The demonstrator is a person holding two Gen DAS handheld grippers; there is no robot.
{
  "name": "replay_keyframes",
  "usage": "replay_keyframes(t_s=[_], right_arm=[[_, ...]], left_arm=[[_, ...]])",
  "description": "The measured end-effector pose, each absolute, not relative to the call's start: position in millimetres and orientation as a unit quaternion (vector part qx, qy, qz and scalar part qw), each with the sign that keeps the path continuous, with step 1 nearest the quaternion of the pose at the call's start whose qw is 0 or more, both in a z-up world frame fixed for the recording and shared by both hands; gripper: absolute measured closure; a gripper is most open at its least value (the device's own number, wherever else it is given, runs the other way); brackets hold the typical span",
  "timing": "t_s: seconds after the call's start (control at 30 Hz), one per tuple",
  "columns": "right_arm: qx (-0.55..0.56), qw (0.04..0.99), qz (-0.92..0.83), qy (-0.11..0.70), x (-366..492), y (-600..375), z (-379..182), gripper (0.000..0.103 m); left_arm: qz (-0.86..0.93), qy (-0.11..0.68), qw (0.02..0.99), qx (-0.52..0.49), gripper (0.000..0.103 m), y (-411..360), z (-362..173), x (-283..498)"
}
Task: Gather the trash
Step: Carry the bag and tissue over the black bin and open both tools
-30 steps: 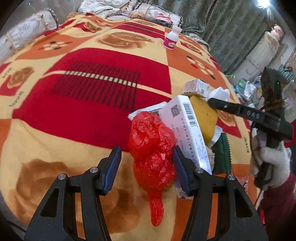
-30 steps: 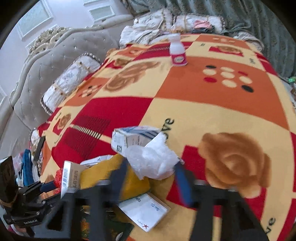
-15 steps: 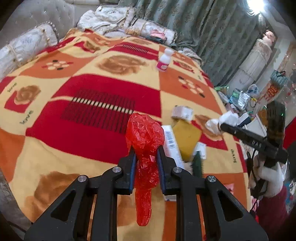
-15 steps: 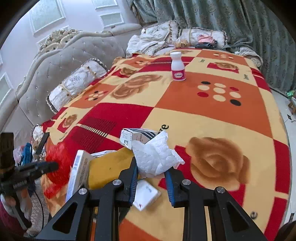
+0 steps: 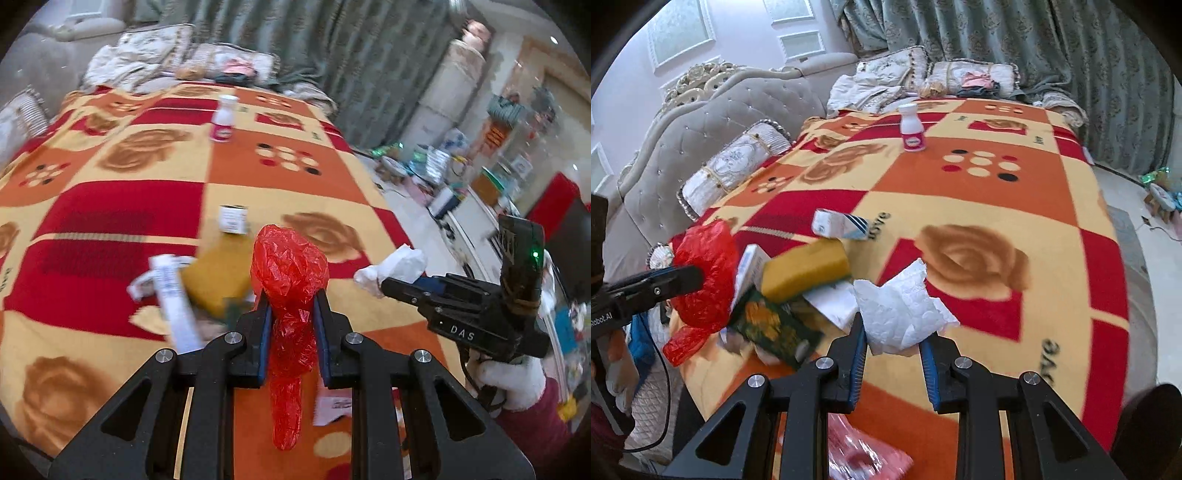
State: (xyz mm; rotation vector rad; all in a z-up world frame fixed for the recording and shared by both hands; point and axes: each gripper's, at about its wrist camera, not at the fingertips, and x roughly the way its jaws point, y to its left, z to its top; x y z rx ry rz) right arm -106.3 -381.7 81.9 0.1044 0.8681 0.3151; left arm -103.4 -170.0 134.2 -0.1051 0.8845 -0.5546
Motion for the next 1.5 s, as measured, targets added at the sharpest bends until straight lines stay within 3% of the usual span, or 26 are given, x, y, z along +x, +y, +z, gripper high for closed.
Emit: replay_keyframes(t_s=[0.97, 1.43, 1.5], right_arm=[[0.125, 0.902, -0.047, 0.410, -232.8, -593.0, 69.7, 0.077], [0.179, 0.884, -0.101, 0.419, -260.5, -658.3, 47.6, 0.077], [0.185, 0.883, -0.106, 0.418, -262.6, -662.8, 47.0, 0.072]], left_arm=[[-0.421, 0.444, 0.791, 0.006, 0.085, -432.7, 133.1, -147.5], [-0.447, 0.459, 0.768, 0.013, 0.083, -505.9, 110.9, -160.4], [-0.453, 0.461, 0.763, 0.013, 0.082, -509.7, 109.4, -161.3]])
